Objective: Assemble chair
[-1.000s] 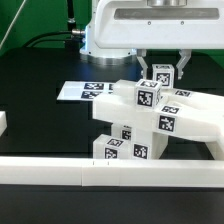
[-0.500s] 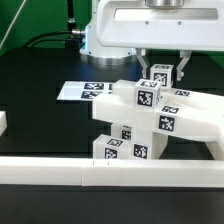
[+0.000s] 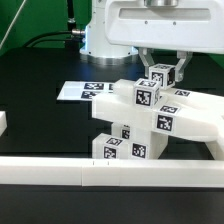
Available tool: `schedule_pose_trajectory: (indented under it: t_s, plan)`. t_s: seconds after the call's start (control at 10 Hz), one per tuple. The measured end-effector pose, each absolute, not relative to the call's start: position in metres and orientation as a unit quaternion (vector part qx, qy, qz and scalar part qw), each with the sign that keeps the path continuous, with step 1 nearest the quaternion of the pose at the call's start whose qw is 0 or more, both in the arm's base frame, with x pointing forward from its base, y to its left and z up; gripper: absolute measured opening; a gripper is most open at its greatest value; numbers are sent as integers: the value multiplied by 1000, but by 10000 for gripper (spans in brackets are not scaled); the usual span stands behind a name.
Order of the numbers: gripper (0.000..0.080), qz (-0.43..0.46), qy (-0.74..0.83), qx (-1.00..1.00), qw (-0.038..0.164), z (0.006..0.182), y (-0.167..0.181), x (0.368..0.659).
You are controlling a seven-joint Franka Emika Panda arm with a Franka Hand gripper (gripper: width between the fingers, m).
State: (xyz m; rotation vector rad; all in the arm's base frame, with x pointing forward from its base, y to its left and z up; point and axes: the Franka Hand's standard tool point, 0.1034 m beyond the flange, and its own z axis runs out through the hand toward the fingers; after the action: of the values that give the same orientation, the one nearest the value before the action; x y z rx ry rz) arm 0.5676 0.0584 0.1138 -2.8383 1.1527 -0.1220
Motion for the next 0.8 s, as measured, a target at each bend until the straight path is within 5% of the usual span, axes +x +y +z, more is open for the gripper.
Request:
schedule_pose_trajectory:
  t_s: [0.3,0.5,0.7,0.8]
  plan:
    - [284,-35,458,-887,46,114,60,568]
    - [360,-34,467,-882,47,114,60,568]
    - [602,-36,443,-895,48,115,54,569]
    - [602,-37,429,-901,47,115,55,569]
